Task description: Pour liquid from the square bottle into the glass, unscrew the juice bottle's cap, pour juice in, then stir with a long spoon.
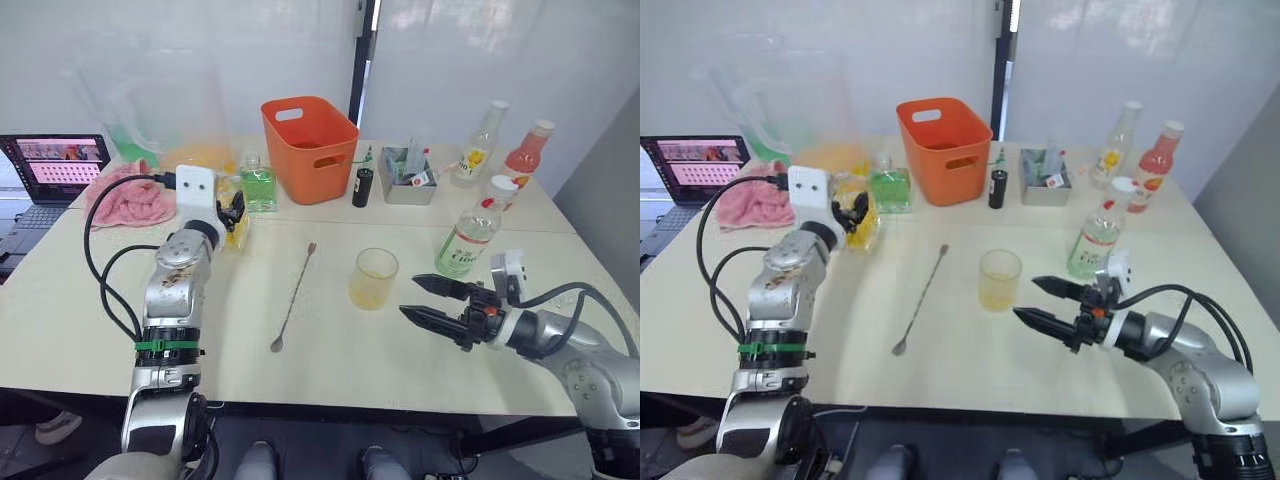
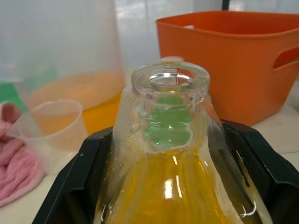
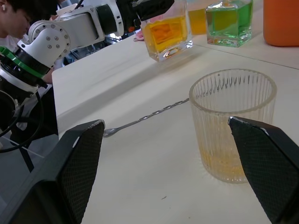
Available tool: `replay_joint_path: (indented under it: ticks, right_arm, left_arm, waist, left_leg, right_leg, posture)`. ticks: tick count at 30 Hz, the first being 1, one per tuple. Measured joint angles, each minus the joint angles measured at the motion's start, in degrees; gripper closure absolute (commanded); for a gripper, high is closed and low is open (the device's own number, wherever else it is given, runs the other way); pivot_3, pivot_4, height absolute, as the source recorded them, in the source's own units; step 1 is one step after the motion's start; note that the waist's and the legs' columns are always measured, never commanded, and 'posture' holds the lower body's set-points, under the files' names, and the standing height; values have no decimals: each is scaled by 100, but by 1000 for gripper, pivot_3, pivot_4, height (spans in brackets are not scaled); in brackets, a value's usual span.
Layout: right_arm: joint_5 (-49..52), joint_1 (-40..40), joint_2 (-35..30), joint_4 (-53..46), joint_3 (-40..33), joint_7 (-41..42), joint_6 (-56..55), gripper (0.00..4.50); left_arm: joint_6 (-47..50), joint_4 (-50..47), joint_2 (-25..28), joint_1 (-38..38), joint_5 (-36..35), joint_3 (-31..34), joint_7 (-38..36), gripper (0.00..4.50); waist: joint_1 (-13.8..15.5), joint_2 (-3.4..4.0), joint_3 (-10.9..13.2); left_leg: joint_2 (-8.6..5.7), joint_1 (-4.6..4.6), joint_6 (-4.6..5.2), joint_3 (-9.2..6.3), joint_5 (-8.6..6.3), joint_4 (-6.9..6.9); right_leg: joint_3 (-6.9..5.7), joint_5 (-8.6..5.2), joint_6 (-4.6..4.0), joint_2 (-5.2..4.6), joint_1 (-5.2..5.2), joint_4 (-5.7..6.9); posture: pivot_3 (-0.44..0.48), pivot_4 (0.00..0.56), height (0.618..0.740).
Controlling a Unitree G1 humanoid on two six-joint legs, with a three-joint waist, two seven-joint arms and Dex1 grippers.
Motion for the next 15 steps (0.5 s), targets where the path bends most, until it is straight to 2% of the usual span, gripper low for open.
replay_joint_path:
  ticks: [15]
  right_arm:
    - [-35, 11, 0, -66, -6, -77, -7, 26]
  left_arm:
    - [19, 143, 262, 316, -453, 323, -150, 1701]
  waist:
    - [-12, -9, 1]
  left_leg:
    - [2, 1, -1, 0, 0, -3]
  right_leg:
    - [-3, 1, -3, 0, -1, 0]
  posture:
    - [0, 150, 725]
